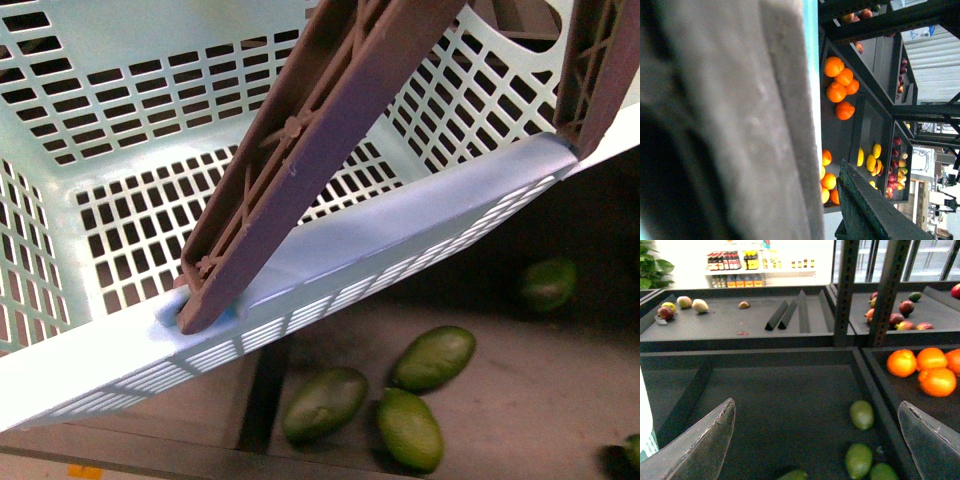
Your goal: Pick mango and avocado into basket
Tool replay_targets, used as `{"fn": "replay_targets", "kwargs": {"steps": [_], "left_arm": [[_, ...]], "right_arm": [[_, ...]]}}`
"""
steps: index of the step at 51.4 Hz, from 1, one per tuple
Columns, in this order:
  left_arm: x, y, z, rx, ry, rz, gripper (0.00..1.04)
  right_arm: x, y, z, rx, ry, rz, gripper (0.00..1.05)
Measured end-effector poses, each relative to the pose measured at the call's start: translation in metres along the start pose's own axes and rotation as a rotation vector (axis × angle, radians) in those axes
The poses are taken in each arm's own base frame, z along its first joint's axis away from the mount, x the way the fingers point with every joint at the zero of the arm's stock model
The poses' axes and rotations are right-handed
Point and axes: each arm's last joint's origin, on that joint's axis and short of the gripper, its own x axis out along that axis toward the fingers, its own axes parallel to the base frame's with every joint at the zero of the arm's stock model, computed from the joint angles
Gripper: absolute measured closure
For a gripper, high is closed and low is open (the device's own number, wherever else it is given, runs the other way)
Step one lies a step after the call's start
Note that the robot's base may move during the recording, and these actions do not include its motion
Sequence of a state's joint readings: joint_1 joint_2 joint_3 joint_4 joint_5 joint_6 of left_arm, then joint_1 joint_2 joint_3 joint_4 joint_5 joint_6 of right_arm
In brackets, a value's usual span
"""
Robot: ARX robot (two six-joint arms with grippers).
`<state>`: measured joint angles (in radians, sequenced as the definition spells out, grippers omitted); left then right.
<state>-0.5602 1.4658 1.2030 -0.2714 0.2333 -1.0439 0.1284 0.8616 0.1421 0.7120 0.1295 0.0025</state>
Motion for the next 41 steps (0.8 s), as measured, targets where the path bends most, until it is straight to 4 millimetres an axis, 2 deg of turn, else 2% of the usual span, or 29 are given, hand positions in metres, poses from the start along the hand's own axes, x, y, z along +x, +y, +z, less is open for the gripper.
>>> {"fn": "replay_targets", "kwargs": {"steps": [21, 26, 29, 32, 36, 41], "left_arm": [[-0.001, 0.002, 0.004, 0.010, -0.025, 0.011, 0.76], [-0.001, 0.001, 0.003, -0.003, -0.014, 0.006, 0.76], [0.000, 0.001, 0.002, -0.002, -0.010, 0.004, 0.76], [0.000, 0.000, 0.001, 0.002, -0.006, 0.001, 0.76], [0.001, 0.001, 0.001, -0.001, 0.000, 0.002, 0.76], [0.001, 0.000, 0.000, -0.002, 0.004, 0.000, 0.76]], "right_arm": [[0.000, 0.000, 0.000, 0.000, 0.002, 0.008, 0.09], [0.009, 0.000, 0.001, 0.065, 0.202, -0.196, 0.09], [0.016, -0.008, 0.006, 0.092, 0.340, -0.380, 0.09], [0.018, -0.020, 0.002, 0.102, 0.484, -0.481, 0.09], [0.022, -0.033, -0.008, 0.122, 0.560, -0.487, 0.09], [0.039, -0.058, -0.023, 0.102, 0.595, -0.408, 0.09]]}}
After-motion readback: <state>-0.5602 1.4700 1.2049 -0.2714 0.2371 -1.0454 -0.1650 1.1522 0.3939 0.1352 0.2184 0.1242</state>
